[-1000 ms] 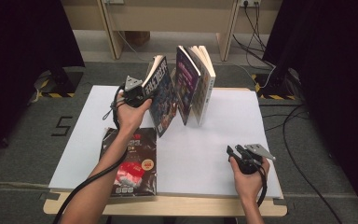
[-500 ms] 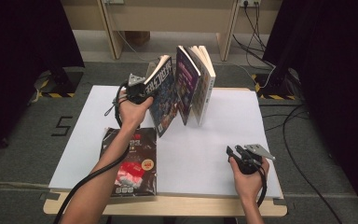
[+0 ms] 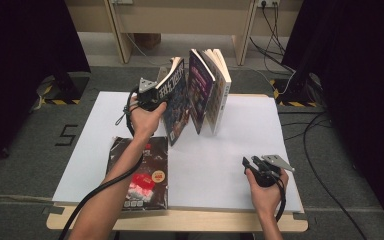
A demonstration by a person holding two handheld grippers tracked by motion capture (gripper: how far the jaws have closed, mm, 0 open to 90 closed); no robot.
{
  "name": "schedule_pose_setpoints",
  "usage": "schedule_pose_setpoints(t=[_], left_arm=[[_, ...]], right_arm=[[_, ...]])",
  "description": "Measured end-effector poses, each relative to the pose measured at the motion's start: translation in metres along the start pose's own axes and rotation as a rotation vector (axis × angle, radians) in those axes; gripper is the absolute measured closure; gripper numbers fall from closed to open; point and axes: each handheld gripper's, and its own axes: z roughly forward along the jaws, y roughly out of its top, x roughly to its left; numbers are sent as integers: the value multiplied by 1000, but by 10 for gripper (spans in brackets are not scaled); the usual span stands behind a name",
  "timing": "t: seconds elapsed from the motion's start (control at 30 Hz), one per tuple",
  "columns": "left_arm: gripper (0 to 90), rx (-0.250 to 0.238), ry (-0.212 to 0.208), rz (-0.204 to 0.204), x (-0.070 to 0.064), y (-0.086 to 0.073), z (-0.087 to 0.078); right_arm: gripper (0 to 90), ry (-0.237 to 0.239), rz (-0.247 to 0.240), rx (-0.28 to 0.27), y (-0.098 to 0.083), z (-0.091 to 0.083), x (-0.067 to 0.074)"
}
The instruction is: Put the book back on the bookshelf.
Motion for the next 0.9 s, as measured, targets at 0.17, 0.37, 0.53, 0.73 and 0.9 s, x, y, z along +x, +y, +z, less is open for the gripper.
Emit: schedule_pose_setpoints(t=[0.17,0.37,0.53,0.73,0.9], left_arm=[[826,-21,24,19,-1,4,5],[826,-63,59,32,0,10,8],[825,-84,84,42,0,13,13],[825,-100,114,60,-2,13,25],[825,-111,130,64,-4,14,33]], right_arm=[[553,4,4,3,-1,0,2],[553,2,4,2,-1,0,1],[553,4,4,4,-1,0,2],[553,3,2,3,-1,1,2],[553,4,6,7,-2,1,2]])
